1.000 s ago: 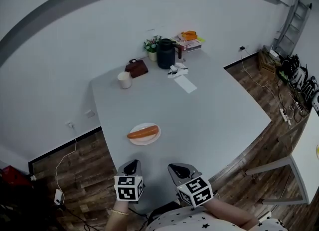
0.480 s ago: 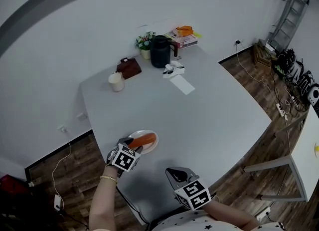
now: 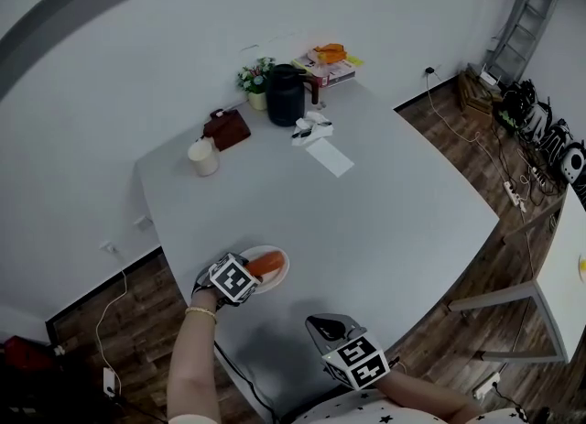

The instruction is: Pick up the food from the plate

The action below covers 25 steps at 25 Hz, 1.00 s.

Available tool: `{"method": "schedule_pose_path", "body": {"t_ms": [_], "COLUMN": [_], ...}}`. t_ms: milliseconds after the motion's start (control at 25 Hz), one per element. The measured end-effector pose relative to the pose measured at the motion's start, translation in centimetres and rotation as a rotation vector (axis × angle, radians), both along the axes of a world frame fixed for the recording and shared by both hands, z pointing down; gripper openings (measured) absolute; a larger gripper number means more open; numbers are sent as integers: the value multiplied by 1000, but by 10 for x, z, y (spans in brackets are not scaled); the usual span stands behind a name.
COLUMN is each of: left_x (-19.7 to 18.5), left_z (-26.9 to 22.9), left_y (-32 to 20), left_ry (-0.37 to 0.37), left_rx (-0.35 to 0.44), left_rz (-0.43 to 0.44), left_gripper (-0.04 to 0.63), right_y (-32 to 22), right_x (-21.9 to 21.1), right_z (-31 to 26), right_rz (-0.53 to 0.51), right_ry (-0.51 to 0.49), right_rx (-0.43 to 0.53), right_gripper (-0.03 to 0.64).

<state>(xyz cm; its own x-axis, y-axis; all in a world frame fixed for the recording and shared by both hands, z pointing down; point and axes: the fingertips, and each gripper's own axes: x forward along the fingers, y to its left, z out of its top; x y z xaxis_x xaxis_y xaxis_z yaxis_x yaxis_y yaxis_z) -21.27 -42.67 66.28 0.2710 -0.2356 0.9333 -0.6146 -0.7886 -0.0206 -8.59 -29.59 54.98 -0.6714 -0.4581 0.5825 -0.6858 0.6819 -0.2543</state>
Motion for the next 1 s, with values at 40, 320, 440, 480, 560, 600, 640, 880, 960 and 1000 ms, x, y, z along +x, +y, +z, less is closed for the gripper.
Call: {"method": "schedule_pose_path", "body": {"t_ms": [40, 320, 440, 480, 560, 600, 640, 880, 960, 1000], "left_x": [1, 1, 0, 0, 1, 3, 6, 35, 48, 56], "left_z": [0, -2, -8, -12, -27, -36, -46, -103, -119, -126], "left_y": [-2, -8, -4, -3, -1, 0, 3, 50, 74, 86], "left_ry": [9, 37, 90, 119, 194, 241, 290, 544, 597, 622], "left_rx": [-2, 56, 62, 68, 96, 116, 136, 262, 304, 321], "left_rz": [-10, -75, -150, -179, -236, -266, -296, -396, -407, -414], "left_gripper": [230, 215, 210, 209, 207, 207, 206, 204, 204, 204], "right_y": [0, -2, -2, -2, -2, -1, -1, 7, 10, 11], "right_x": [-1, -3, -1, -1, 1, 3, 4, 9, 10, 11], "right_z": [1, 1, -1, -2, -4, -5, -7, -15, -18, -20], "right_rz": [-3, -15, -10, -7, -1, 2, 3, 2, -3, -6], "right_ry": [0, 0, -4, -7, -12, -13, -14, -26, -28, -27], "right_rx": [-1, -1, 10, 13, 18, 22, 27, 60, 73, 80], "right_gripper": [-2, -2, -2, -2, -2, -2, -1, -2, -2, -2]}}
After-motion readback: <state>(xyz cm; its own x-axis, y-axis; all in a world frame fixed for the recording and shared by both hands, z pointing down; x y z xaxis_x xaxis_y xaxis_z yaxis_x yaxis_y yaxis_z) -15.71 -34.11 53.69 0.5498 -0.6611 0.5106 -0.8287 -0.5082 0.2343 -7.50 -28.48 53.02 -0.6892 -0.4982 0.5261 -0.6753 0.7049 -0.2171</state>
